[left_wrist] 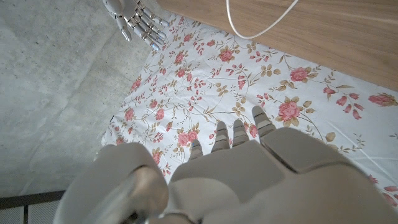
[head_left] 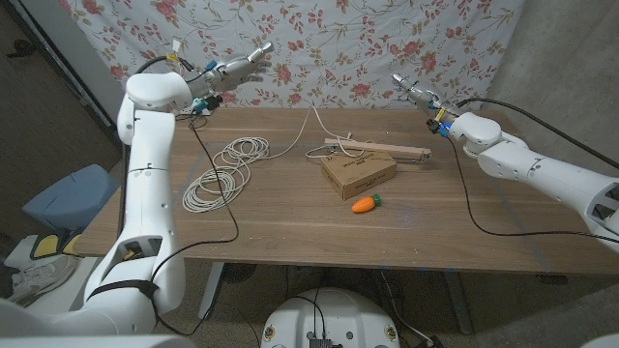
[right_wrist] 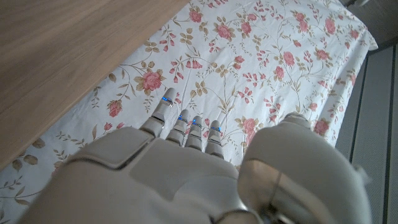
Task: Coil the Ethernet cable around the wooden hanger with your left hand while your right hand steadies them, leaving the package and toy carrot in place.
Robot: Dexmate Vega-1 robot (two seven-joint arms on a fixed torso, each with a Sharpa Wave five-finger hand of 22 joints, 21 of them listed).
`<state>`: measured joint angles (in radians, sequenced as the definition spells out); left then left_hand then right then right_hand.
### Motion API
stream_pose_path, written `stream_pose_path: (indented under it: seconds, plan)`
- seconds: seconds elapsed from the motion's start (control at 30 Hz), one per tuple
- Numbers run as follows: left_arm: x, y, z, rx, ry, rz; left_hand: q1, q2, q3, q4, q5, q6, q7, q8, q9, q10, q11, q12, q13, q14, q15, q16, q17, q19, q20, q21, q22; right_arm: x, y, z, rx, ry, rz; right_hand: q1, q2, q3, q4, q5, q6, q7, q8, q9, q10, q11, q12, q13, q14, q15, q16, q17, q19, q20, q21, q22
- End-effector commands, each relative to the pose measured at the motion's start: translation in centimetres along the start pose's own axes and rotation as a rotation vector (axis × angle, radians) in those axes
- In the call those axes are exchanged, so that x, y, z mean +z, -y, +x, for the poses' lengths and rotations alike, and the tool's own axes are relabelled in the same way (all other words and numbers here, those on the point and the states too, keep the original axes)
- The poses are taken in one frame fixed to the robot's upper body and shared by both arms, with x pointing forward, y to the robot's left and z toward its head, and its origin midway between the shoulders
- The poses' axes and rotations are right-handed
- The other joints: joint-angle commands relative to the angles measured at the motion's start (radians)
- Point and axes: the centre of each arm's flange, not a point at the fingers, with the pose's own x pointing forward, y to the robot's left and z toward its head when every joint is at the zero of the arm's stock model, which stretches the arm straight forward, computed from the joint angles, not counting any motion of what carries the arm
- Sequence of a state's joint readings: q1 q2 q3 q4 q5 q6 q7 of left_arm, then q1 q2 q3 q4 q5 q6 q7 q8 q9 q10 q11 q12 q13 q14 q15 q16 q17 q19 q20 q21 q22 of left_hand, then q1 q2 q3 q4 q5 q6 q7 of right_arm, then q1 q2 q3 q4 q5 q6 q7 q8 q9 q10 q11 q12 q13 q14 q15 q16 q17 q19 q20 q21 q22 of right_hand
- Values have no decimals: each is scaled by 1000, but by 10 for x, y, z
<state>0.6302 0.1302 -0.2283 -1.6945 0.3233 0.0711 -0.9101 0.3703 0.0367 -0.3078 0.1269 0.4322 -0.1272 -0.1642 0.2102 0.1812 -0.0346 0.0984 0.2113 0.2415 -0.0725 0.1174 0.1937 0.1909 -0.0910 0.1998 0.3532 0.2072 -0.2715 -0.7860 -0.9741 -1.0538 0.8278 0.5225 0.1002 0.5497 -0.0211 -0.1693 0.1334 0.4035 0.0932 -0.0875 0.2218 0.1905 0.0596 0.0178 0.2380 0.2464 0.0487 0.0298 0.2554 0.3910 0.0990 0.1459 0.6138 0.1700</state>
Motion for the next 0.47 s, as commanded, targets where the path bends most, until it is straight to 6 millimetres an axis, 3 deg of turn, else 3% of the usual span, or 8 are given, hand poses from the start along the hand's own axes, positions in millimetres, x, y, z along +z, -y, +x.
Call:
stream_pose_path:
  seconds: [0.03,0.13,0.3,0.47]
  plan:
    - [-40,43,26,123,159,-206,4,22,6,0,-8,39,-18,9,-1,17,-17,12,-8,16,-22,8,-2,34,-2,12,0,-30,15,-10,-143,118,285,-3,11,-2,2,-6,14,-6,-5,1,13,-7,-8,-6,22,-2,3,-9,5,52,-9,1]
    - [-51,54,34,183,200,-262,12,41,12,0,-14,81,-23,15,-3,37,-41,17,-17,39,-41,11,-6,54,-9,15,-3,-41,17,-11,-169,143,365,-10,15,-6,4,-9,22,-5,-5,0,26,-1,-6,-10,38,-8,6,-16,17,53,-12,1]
    - [-67,72,46,282,240,-333,22,79,20,3,-29,186,-15,23,-5,119,-72,37,-37,116,-85,21,-11,122,-43,30,-8,-57,21,-11,-230,156,476,-18,19,-11,6,-13,41,1,-3,0,45,2,-4,-16,58,-32,9,-25,32,60,-17,2]
    - [-87,90,53,351,212,-397,25,87,23,3,-31,187,-27,17,-5,115,-79,32,-39,120,-88,18,-12,130,-42,31,-9,-67,23,-7,-299,110,521,-25,22,-15,8,-16,50,2,-3,0,56,5,-3,-20,63,-25,8,-31,27,56,-27,2]
